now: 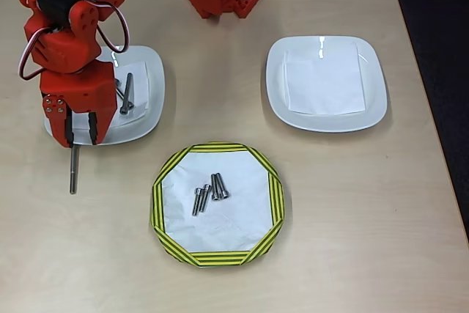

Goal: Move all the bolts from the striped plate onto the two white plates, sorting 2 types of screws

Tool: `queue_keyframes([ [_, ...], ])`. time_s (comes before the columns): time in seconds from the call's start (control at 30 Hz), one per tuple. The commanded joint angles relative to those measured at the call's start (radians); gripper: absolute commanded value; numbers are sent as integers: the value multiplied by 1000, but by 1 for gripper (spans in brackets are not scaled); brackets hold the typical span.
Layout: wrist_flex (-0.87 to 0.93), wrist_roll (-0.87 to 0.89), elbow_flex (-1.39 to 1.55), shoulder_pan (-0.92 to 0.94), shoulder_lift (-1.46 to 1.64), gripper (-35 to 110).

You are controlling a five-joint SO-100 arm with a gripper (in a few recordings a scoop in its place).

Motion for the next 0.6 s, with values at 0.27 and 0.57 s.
queue_keyframes([
  [0.27, -84, -86, -184, 81, -178, 12],
  [0.57, -20, -155, -439, 133, -339, 11],
])
